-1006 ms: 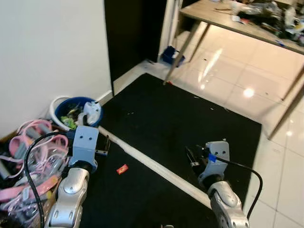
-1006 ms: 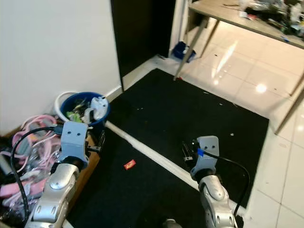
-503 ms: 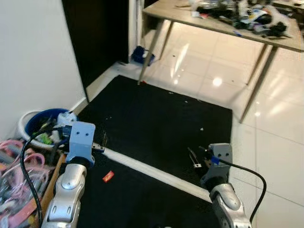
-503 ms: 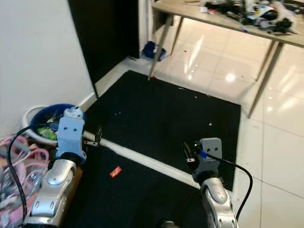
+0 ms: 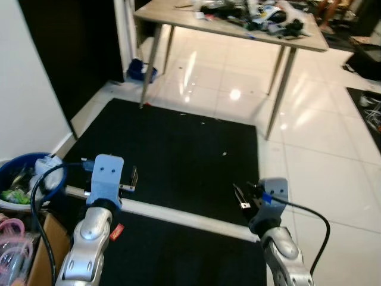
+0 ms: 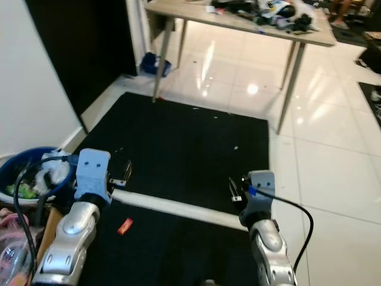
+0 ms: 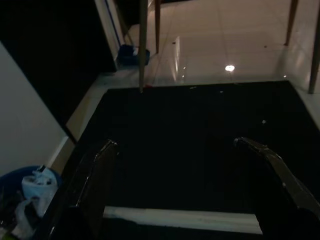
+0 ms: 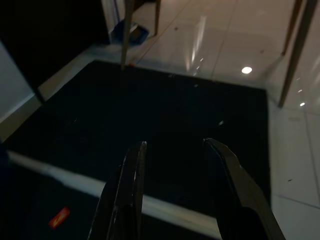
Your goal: Picking trash to rubbish bin
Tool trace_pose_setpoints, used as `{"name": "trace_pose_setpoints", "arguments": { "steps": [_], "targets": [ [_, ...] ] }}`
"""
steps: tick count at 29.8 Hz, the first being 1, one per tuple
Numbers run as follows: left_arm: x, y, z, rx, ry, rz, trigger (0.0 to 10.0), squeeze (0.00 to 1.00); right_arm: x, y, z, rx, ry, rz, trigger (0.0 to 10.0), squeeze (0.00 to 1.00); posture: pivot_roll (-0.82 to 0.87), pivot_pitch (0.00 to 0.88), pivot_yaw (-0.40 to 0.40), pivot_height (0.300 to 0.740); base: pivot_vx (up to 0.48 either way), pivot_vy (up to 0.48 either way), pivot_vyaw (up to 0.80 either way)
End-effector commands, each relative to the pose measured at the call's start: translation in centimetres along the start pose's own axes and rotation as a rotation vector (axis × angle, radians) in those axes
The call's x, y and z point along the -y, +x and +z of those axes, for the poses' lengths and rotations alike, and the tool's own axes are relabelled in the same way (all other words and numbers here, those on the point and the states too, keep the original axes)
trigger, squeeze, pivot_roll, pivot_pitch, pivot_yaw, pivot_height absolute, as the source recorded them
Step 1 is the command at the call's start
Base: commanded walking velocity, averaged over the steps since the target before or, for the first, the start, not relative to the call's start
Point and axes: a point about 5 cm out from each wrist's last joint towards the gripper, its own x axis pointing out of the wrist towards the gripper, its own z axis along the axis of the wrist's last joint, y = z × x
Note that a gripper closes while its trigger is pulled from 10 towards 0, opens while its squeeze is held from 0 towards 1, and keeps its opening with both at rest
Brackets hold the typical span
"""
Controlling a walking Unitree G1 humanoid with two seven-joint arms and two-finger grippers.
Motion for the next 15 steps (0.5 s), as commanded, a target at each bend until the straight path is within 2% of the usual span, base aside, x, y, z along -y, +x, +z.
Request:
{"name": "trace_pose_setpoints", "arguments": {
  "steps": [1,7,14,15],
  "targets": [
    [-0.1,-0.3,-0.7,-0.033,-0.002,0.009,10.0,0.0,-0.1,-0.2,-0.9,-0.034,0.016,-0.003,10.0,0.0,0.03,0.107,-0.054,0.74,0.0,0.0,-0.56],
    [-0.4,0.2,-0.2,-0.022,-0.004,0.022,10.0,0.0,0.0,0.3,-0.7,-0.031,0.008,0.008,10.0,0.0,0.02,0.102,-0.025,0.74,0.0,0.0,-0.56],
    [0.5,0.7,-0.4,-0.027,-0.027,-0.015,10.0,0.0,0.5,0.4,-0.4,-0.016,-0.01,0.007,10.0,0.0,-0.01,0.095,-0.016,0.74,0.0,0.0,-0.57],
    [0.7,0.6,-0.6,-0.037,-0.052,-0.011,10.0,0.0,0.6,0.3,-0.5,-0.028,-0.01,-0.004,10.0,0.0,-0.01,0.094,-0.016,0.74,0.0,0.0,0.0]
  ]
}}
